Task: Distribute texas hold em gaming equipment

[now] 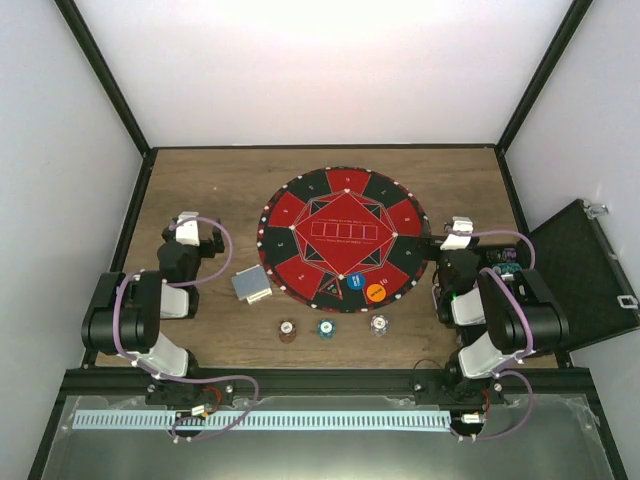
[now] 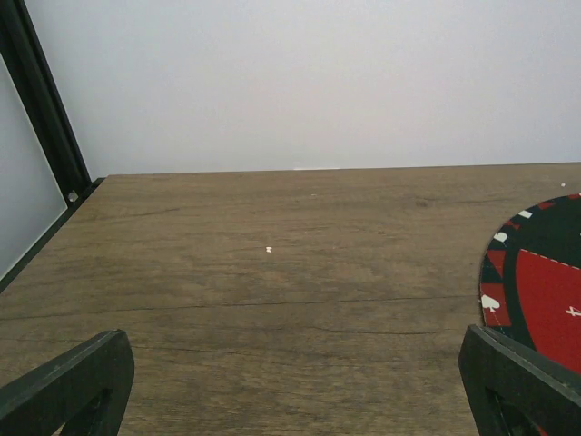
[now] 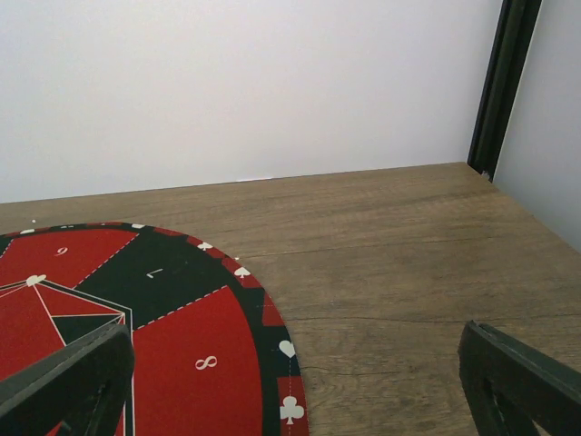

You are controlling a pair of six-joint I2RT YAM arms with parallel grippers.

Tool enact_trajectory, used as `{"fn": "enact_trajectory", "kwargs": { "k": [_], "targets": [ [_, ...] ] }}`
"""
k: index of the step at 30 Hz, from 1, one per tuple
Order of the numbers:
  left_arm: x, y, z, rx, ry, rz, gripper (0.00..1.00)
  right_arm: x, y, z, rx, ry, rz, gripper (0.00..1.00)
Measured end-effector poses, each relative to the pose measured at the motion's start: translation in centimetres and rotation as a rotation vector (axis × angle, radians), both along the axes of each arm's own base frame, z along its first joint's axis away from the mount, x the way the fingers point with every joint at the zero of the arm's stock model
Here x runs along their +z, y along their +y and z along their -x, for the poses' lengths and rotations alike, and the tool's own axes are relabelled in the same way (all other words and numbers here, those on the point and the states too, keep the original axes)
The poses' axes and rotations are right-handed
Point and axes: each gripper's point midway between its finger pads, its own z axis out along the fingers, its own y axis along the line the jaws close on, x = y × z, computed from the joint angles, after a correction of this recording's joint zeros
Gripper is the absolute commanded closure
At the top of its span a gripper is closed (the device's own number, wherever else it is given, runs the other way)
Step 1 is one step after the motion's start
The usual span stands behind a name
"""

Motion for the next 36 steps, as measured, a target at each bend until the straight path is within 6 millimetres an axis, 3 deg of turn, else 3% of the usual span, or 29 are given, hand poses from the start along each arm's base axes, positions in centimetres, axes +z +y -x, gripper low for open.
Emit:
{"fn": "enact_trajectory", "kwargs": {
  "k": [16,18,20,22,25,27,29,33,36],
  "targets": [
    [-0.2,0.0,-0.1,-0.004,0.022,0.004,0.00,0.3,-0.5,0.2,-0.023,-0.008,-0.011,0.00],
    [0.2,0.0,-1.1,-0.014,0.059,0.007,0.00,0.9,-0.7,0.4,-0.030,-0.023,-0.013,0.00],
    [2.2,0.0,-3.1,-0.027,0.073,0.000,0.00,1.5,-1.3,0.3,-0.070,-0.013,-0.034,0.00],
    [5.7,0.2,-5.4,-0.038,0.061,-0.015,0.00,2.8,-2.3,-0.8,-0.132,0.007,-0.072,0.00],
    [9.8,0.3,-6.7,-0.072,0.053,-0.019,0.00,7.6,-3.1,-4.1,-0.179,0.003,-0.103,0.00],
    [11.3,0.8,-6.6,-0.092,0.074,-0.013,0.00,11.4,-3.3,-5.7,-0.191,-0.029,-0.141,0.00],
    [11.7,1.3,-6.0,-0.112,0.120,0.006,0.00,13.9,-3.5,-6.2,-0.204,-0.048,-0.227,0.00],
    [11.8,2.4,-4.5,-0.137,0.207,0.055,0.00,14.7,-2.0,-5.9,-0.076,0.008,-0.342,0.01],
    [11.6,2.9,-2.8,-0.153,0.261,0.085,0.00,13.2,1.4,-6.1,0.014,0.137,-0.349,0.05]
  ]
}}
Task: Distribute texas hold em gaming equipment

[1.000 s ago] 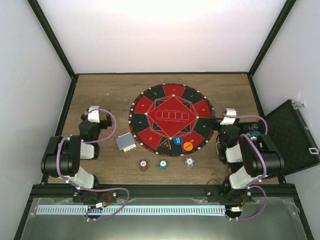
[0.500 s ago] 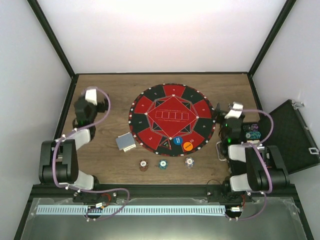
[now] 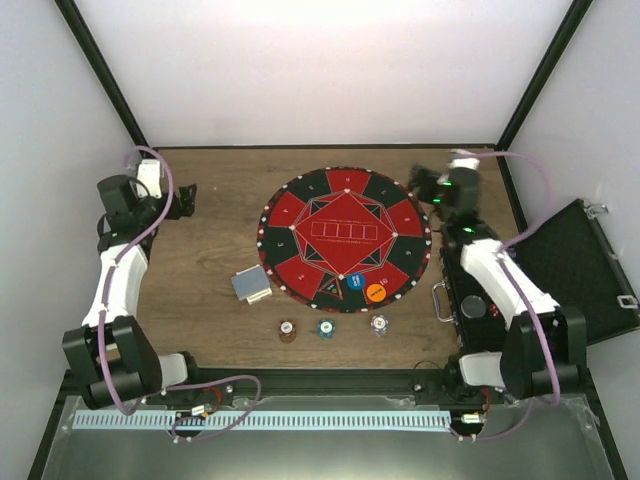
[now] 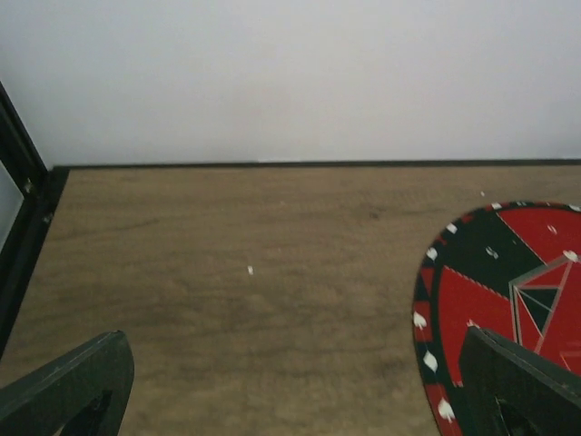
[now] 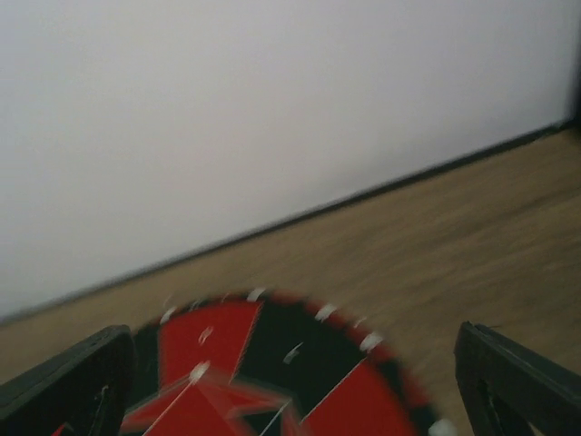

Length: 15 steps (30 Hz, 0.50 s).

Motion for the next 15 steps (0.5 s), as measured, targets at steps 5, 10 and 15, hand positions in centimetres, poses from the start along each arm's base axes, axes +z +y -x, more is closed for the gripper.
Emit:
{"fn": "enact_trajectory", "kwargs": {
  "k": [5,10,15],
  "targets": [
    [-0.6,-0.8,2.6,-0.047,0.076,-0.006,0.00,-3.0,15.6,2.5,0.311,0.184,0.111,0.11],
    [-2.2,-1.6,4.5,-0.102,0.164,-0.027,0.00,-10.2,25.7,11.1,0.561,0.416,0.251,0.22],
    [-3.1,-2.1,5.4,-0.143,0.235,-0.025,0.00,-15.0,27.7,15.6,0.618,0.578,0.328,0.35]
  ]
}}
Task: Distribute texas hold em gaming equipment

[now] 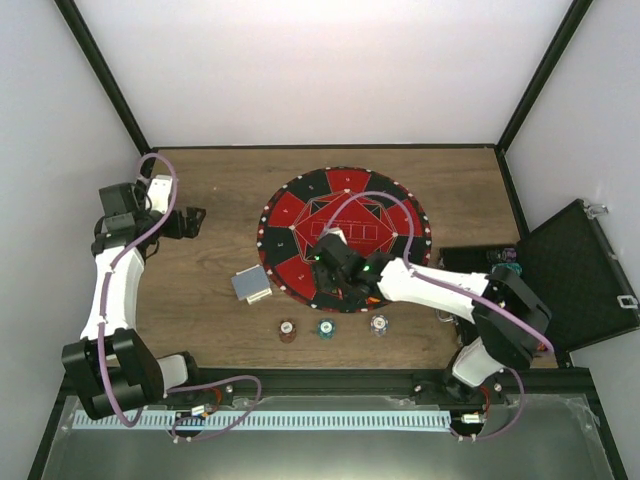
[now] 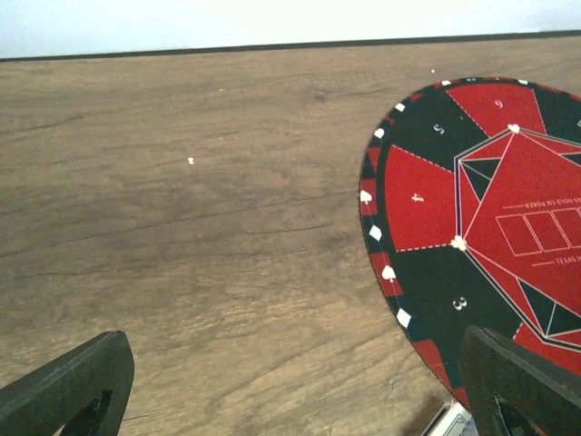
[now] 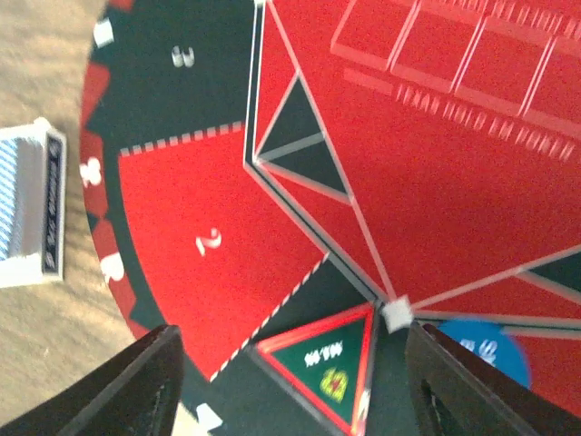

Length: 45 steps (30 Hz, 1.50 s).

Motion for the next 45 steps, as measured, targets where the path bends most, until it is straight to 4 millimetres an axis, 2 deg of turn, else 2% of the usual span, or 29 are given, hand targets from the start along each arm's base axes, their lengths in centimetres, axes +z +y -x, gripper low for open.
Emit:
{"fn": "enact_trajectory", "kwargs": {
  "k": [4,8,17,20,28,37,40,45],
  "targets": [
    [-0.4,-0.3,0.4,-0.012,0.025,0.008,0.00,-3.0,0.1,2.0,0.012,0.082,0.050,0.39],
    [-0.6,-0.5,0.7,-0.018,0.041,0.018,0.00,-5.7,-1.0,3.2,0.001,0.145,0.101,0.39],
    [-0.5,-0.9,0.9,-0.034,0.042,0.037,0.00,-8.8,-1.6,3.8,0.003,0.211,0.173,0.42],
    [-0.4,-1.0,0.9,-0.036,0.041,0.041,0.00,-9.2,-1.6,3.9,0.011,0.221,0.181,0.44],
    [-0.3,-1.1,0.9,-0.031,0.046,0.063,0.00,-9.6,-1.4,3.9,0.044,0.220,0.202,0.58],
    [0.5,-1.0,0.6,-0.025,0.030,0.063,0.00,-9.7,-0.3,2.9,0.079,0.216,0.228,0.62],
    [0.5,-1.0,0.6,-0.024,0.029,0.064,0.00,-9.6,0.6,2.0,0.098,0.212,0.238,0.64],
    [0.9,-0.8,0.5,-0.019,0.021,0.057,0.00,-9.5,3.4,-0.4,0.141,0.188,0.240,0.66]
  ]
}}
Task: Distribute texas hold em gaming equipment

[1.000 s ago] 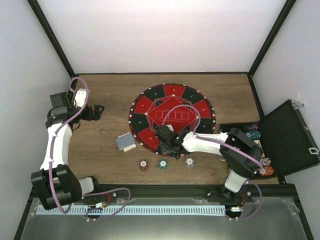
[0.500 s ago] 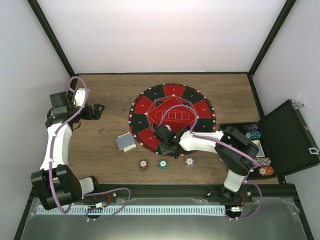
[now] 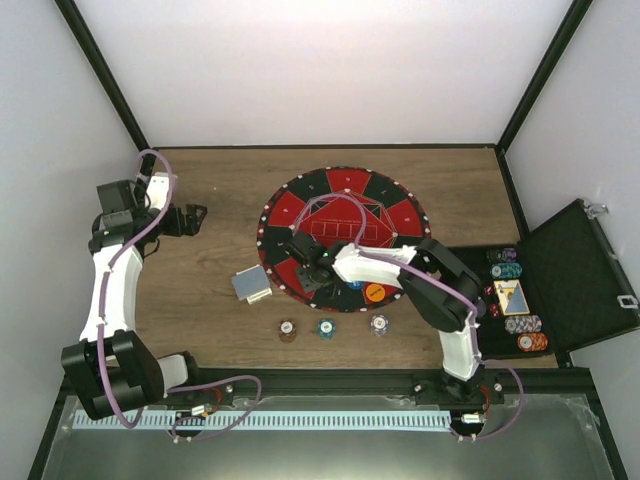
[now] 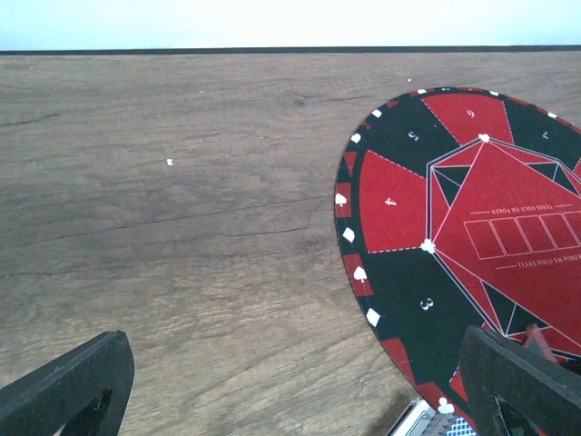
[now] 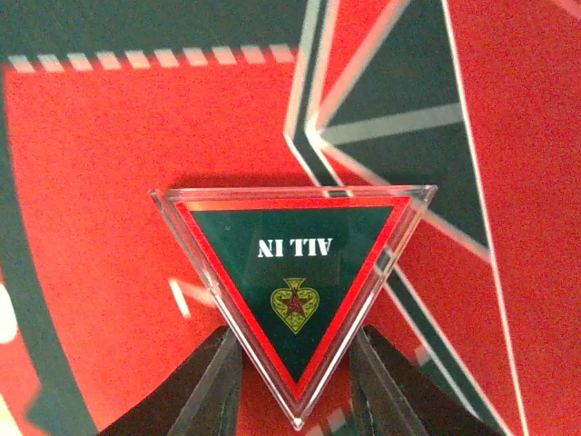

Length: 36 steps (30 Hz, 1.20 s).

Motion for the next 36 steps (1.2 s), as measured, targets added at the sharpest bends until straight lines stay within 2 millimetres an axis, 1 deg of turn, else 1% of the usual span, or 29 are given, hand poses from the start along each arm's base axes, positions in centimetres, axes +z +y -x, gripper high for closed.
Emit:
{"fn": "enact_trajectory", "kwargs": {
  "k": [5,10,14,15,16,18,21,22,24,26,27,29,30,32,34,36],
  "targets": [
    [0.3,0.4,-0.1,0.018,0.006,-0.014,0.00,0.3,3.1,-3.4,0.038,-0.028,-0.034,0.66],
    [0.6,1.0,-0.5,0.043,0.020,-0.034,0.00,0.5,5.7,-6.9,0.066,-0.061,-0.062,0.67],
    [0.4,1.1,-0.4,0.047,0.036,-0.035,0.00,0.6,7.7,-8.7,0.089,-0.083,-0.082,0.66],
    [0.3,1.1,-0.3,0.048,0.040,-0.034,0.00,0.6,8.2,-9.1,0.093,-0.089,-0.086,0.65],
    [0.3,1.1,-0.3,0.048,0.044,-0.033,0.00,0.6,8.4,-9.2,0.097,-0.091,-0.088,0.61],
    [0.2,1.0,-0.2,0.048,0.048,-0.032,0.00,0.7,8.5,-9.4,0.102,-0.093,-0.087,0.50],
    [0.1,1.0,-0.1,0.047,0.054,-0.031,0.00,0.8,8.2,-9.3,0.100,-0.090,-0.086,0.36],
    [0.1,1.0,-0.1,0.048,0.055,-0.030,0.00,0.9,7.9,-9.1,0.095,-0.087,-0.085,0.31],
    [0.0,1.0,0.0,0.047,0.059,-0.029,0.00,1.2,6.2,-8.2,0.077,-0.070,-0.069,0.24],
    [0.0,1.0,0.0,0.047,0.060,-0.028,0.00,1.9,3.9,-7.1,0.043,-0.055,-0.056,0.19],
    [0.0,1.0,0.0,0.047,0.060,-0.026,0.00,2.4,2.3,-6.4,0.022,-0.051,-0.051,0.17],
    [0.0,0.9,0.0,0.045,0.060,-0.022,0.00,3.6,-0.3,-5.5,-0.024,-0.049,-0.049,0.16],
    [0.1,0.8,0.0,0.045,0.061,-0.018,0.00,4.2,-1.9,-4.7,-0.049,-0.051,-0.053,0.15],
    [0.1,0.7,0.0,0.043,0.061,-0.009,0.00,4.8,-4.4,-3.6,-0.091,-0.050,-0.050,0.14],
    [0.1,0.7,0.0,0.042,0.062,-0.002,0.00,4.3,-6.6,-2.3,-0.128,-0.038,-0.034,0.13],
    [0.2,0.5,0.0,0.038,0.061,0.005,0.00,3.1,-8.3,-0.7,-0.148,-0.009,-0.007,0.13]
  ]
}}
